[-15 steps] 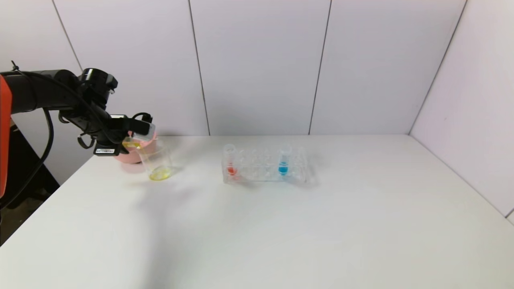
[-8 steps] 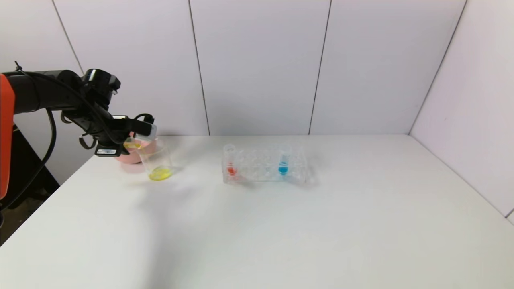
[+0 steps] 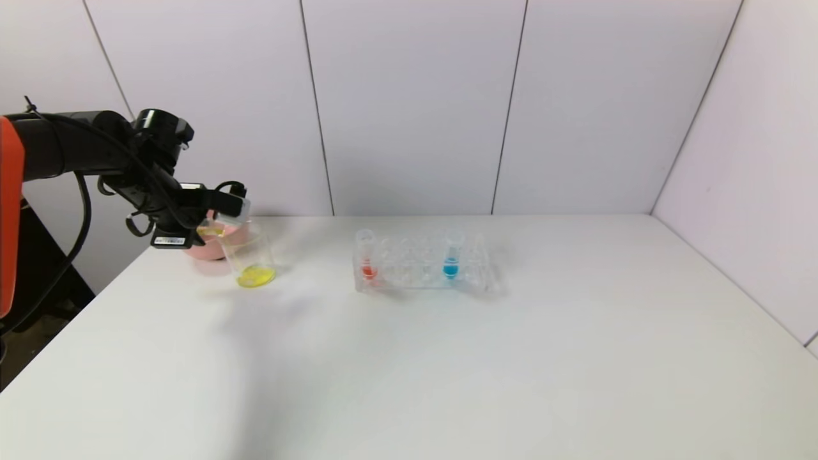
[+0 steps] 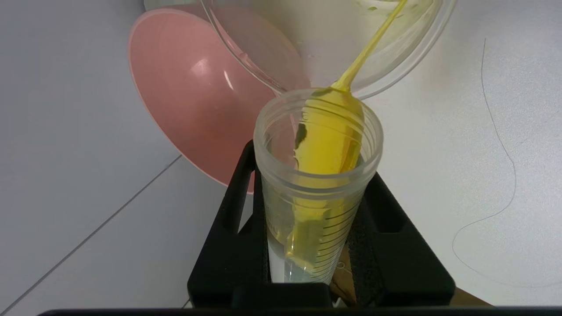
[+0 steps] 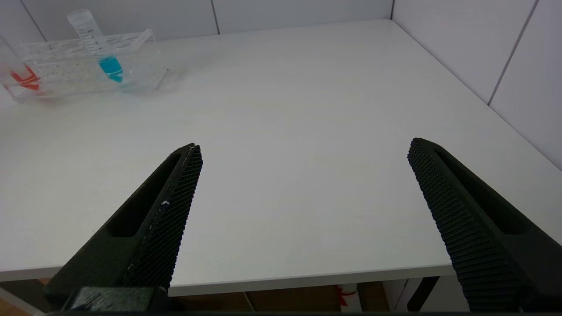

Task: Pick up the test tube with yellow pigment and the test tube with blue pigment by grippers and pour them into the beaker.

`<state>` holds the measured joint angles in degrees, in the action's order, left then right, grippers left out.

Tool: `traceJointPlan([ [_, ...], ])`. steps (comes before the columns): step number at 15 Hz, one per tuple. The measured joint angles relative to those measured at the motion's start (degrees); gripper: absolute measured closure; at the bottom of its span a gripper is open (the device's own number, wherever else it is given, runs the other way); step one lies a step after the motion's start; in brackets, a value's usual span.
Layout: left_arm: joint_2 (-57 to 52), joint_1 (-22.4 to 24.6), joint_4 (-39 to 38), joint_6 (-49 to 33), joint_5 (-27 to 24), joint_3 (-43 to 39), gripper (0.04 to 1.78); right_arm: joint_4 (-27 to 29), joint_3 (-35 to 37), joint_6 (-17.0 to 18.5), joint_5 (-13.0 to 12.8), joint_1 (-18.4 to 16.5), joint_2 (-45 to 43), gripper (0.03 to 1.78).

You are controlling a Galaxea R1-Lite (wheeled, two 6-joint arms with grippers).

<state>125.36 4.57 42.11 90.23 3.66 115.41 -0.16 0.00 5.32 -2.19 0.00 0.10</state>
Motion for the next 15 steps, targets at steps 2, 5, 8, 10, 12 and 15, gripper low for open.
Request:
traceJointPlan([
  [2,-0.11,-0.09,-0.02,-0.02,0.26,0.00,1.30,0.00,0.00,0.02,0.00,0.00,0.00,0.10],
  [5,-0.20,-0.37,-0.05,-0.05,1.83,0.00,1.30,0.00,0.00,0.02,0.00,0.00,0.00,0.10],
  [8,-0.38,-0.63,-0.11,-0.02,2.04,0.00,1.30,0.00,0.00,0.02,0.00,0.00,0.00,0.10],
  [10,-0.44,-0.67,-0.10,-0.02,2.27,-0.02,1.30,0.00,0.00,0.00,0.02,0.00,0.00,0.10],
  [12,-0.49,-0.78,-0.02,-0.02,2.45,0.00,1.30,0.00,0.00,0.02,0.00,0.00,0.00,0.10],
  [15,-0.49,-0.89,0.01,-0.02,3.36,0.00,1.30,0.00,0.00,0.00,0.00,0.00,0.00,0.10],
])
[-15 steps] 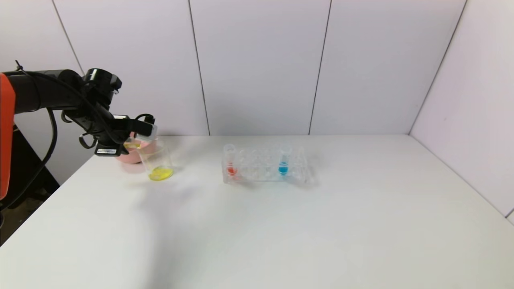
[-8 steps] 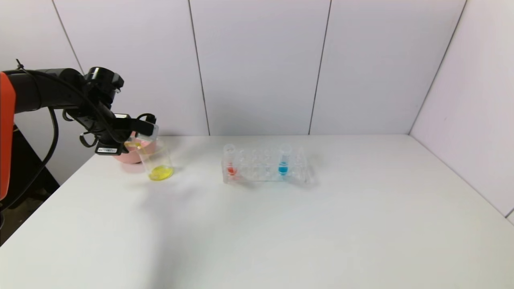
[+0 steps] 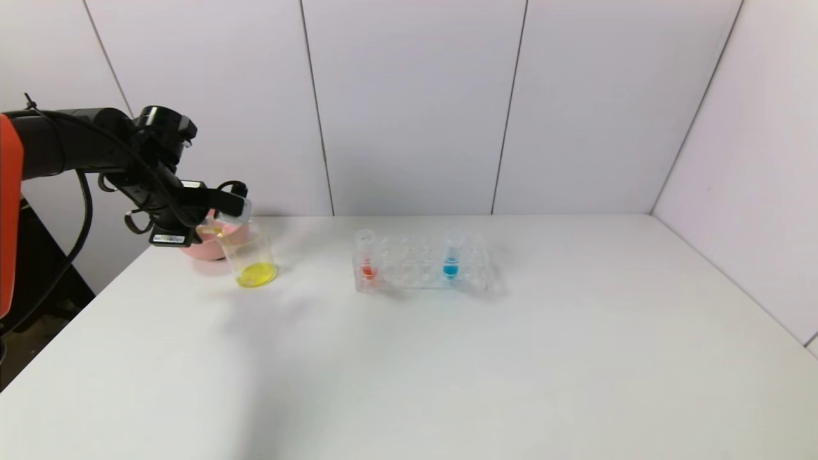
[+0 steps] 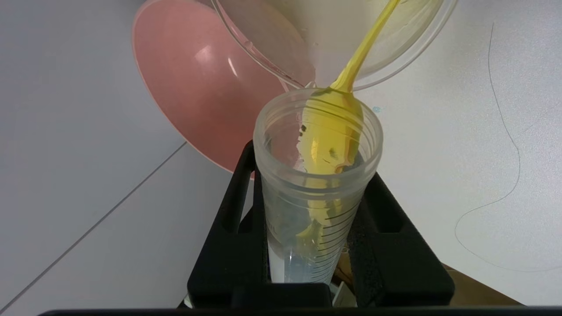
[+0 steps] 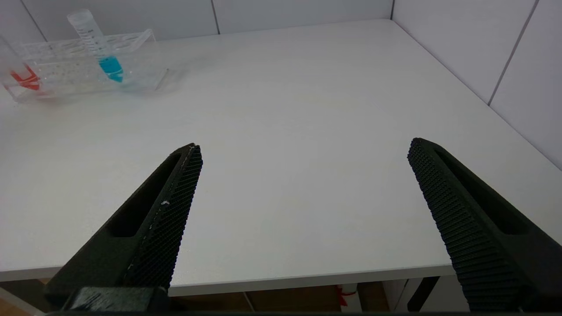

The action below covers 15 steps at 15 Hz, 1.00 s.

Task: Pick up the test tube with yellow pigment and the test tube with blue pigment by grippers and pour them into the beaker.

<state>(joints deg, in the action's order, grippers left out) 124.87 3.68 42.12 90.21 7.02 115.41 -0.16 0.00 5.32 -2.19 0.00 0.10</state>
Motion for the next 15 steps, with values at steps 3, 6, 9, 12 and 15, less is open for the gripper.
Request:
traceJointPlan([
  [3,-0.01,-0.24,0.13,-0.02,0.59,-0.02,1.30,0.00,0.00,0.00,0.00,0.00,0.00,0.10],
  [6,0.00,-0.22,0.46,-0.09,0.68,-0.02,1.30,0.00,0.00,0.02,0.00,0.00,0.00,0.10],
  [9,0.00,-0.33,0.46,-0.16,1.38,-0.02,1.30,0.00,0.00,0.02,0.00,0.00,0.00,0.10],
  [12,0.00,-0.84,0.85,-0.18,3.17,-0.02,1.30,0.00,0.00,0.02,0.00,0.00,0.00,0.10],
  [15,-0.01,-0.93,0.90,-0.18,3.50,0.00,1.30,0.00,0.00,0.02,0.00,0.00,0.00,0.10],
])
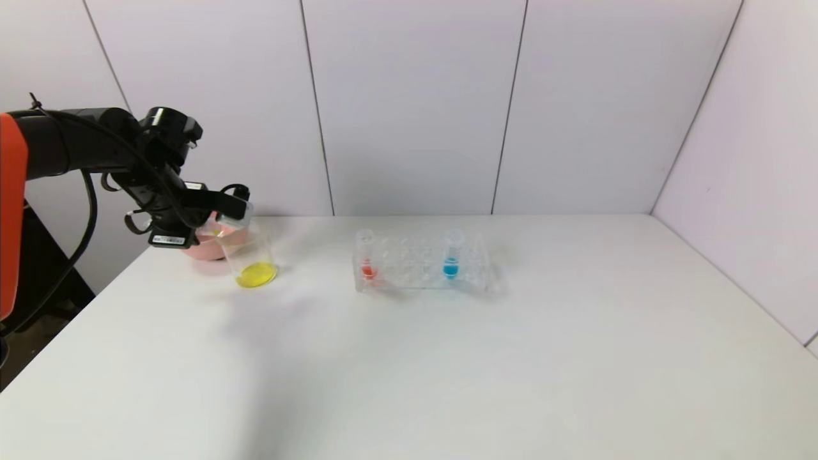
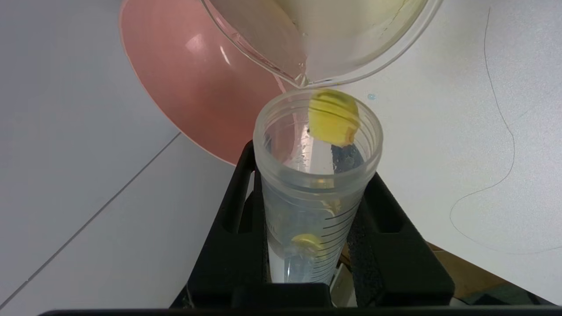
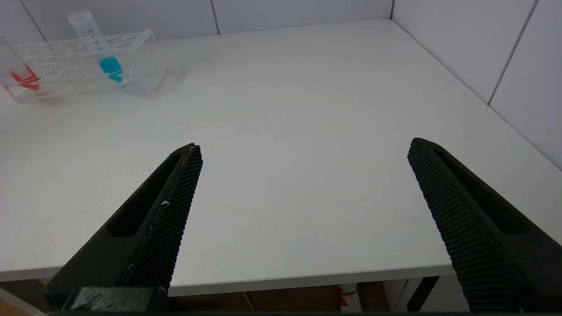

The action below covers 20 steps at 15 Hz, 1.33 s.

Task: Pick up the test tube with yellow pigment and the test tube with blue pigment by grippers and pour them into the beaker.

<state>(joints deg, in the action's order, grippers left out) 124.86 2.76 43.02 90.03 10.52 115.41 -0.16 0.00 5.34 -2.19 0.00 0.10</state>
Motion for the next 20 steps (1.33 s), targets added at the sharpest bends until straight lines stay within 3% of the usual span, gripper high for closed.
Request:
traceJointPlan([
  [5,-0.94,0.27,-0.44,-0.67,-0.57,0.00,1.30,0.00,0.00,-0.02,0.00,0.00,0.00,0.10],
  [7,-2.43,1.34,-1.29,-4.86,-2.84,-0.02,1.30,0.00,0.00,0.00,0.00,0.00,0.00,0.10],
  [9,-3.83,3.22,-1.71,-12.14,-9.58,-0.09,1.30,0.00,0.00,0.00,0.00,0.00,0.00,0.10],
  [14,-4.99,8.73,-4.19,-39.23,-36.17,-1.13,1.30,0.00,0.00,-0.02,0.00,0.00,0.00,0.10],
  [16,-5.10,10.47,-9.14,-50.15,-44.39,-1.73,1.30,0.00,0.00,0.00,0.00,0.00,0.00,0.10],
  [20,-5.38,12.20,-26.32,-67.13,-48.66,-7.45,1.30,0.00,0.00,0.00,0.00,0.00,0.00,0.10],
])
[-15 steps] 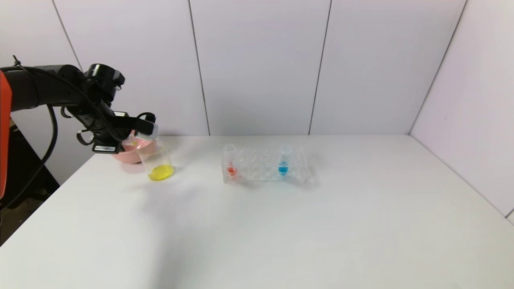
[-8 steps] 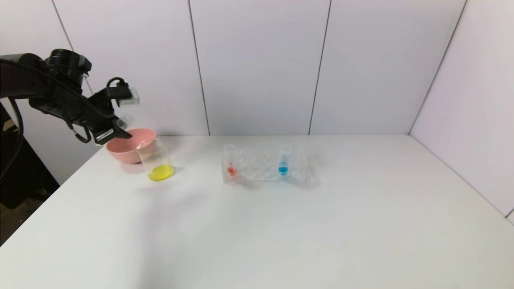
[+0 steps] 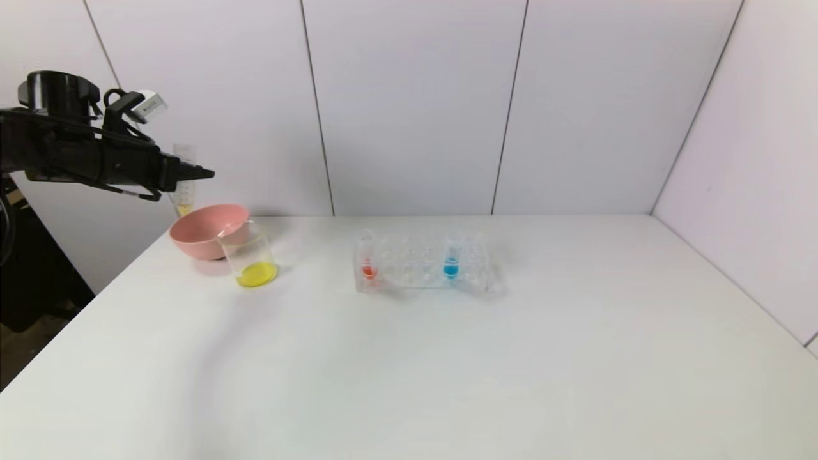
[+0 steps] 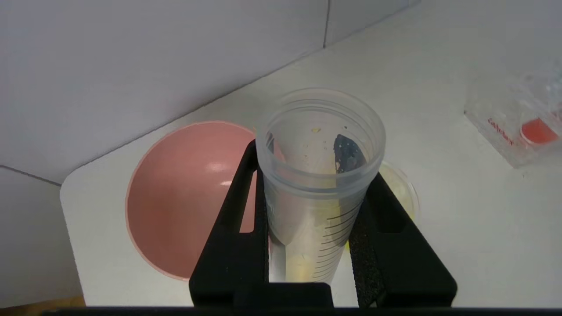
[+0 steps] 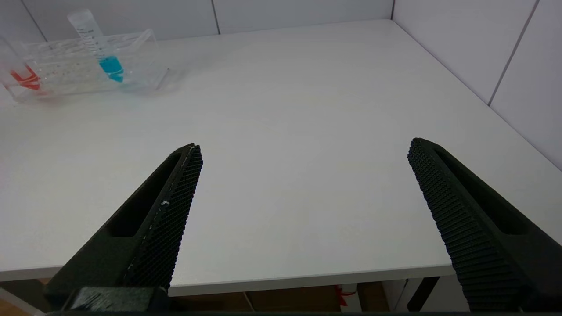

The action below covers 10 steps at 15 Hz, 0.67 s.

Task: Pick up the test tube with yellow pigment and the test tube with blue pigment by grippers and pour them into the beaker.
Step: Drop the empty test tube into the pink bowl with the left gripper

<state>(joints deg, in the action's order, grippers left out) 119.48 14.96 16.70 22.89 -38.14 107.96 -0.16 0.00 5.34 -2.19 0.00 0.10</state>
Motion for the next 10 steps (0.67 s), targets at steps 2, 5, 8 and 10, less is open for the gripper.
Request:
traceJointPlan([
  [2,-0.02,0.04,-10.90,-8.31,-0.33,-4.60,1.30,0.00,0.00,0.00,0.00,0.00,0.00,0.10],
  [5,0.94,0.37,-23.87,-13.95,-0.17,-9.29,1.30,0.00,0.00,0.00,0.00,0.00,0.00,0.10],
  [8,2.49,0.83,-28.82,-14.43,-0.02,-10.67,1.30,0.00,0.00,0.00,0.00,0.00,0.00,0.10],
  [10,3.64,1.18,-30.61,-14.46,0.35,-10.85,1.30,0.00,0.00,-0.02,0.00,0.00,0.00,0.10],
])
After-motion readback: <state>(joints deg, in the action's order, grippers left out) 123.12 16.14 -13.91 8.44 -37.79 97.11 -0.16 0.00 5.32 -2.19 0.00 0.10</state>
